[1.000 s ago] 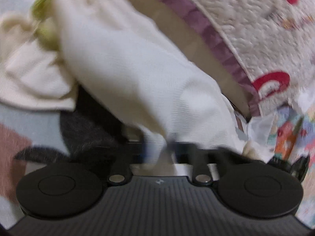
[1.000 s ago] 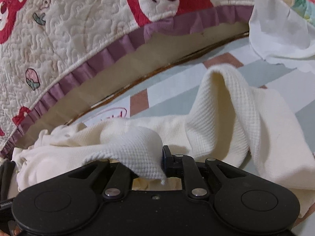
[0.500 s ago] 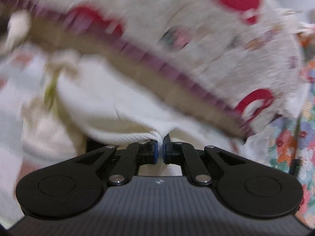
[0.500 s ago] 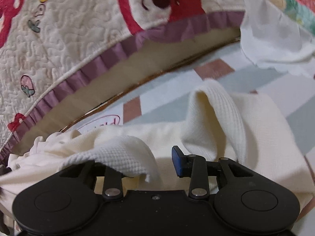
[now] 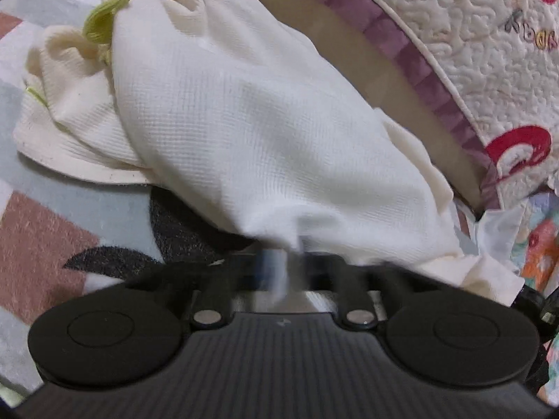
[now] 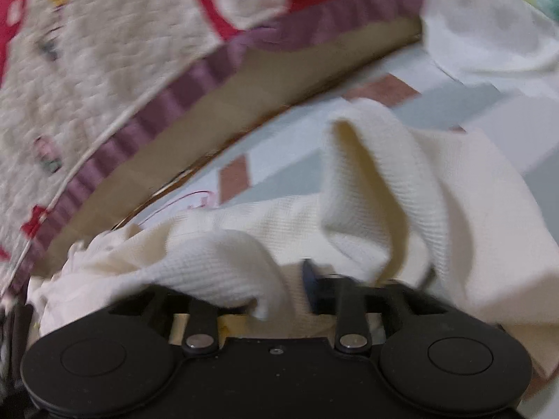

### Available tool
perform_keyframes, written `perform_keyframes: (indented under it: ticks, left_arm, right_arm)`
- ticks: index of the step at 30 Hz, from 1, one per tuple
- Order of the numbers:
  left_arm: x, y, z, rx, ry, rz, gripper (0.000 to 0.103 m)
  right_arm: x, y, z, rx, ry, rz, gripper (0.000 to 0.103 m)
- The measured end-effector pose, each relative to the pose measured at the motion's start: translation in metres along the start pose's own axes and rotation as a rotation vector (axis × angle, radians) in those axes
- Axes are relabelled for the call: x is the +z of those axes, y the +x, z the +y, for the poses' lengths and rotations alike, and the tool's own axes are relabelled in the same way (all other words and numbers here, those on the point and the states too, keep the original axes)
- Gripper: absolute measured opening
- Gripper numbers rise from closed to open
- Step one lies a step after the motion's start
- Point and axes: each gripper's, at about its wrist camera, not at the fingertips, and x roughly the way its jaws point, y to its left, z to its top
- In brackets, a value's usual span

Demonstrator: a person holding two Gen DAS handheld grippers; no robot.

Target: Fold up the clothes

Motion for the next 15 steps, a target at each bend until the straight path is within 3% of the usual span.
perform_keyframes:
  ticks: [5, 9, 15]
  left_arm:
    - [-0.007, -0.059, -0.029, 0.061, 0.207, -0.181, 0.004]
    - [-0.004, -0.12, -0.038, 0.073, 0.31, -0.299, 0.004]
    - [0.009, -0.178, -0.009, 0.112, 0.287, -0.317, 0.004]
  right_arm:
    - [-0.005, -0.045, 0.02, 0.128, -0.092, -0.091, 0.007]
    - [-0.014, -0.076, 0.045, 0.214, -0.146, -0.124, 0.007]
    - [-0.036, -0.126, 0.089, 0.349, -0.147, -0.088, 0.007]
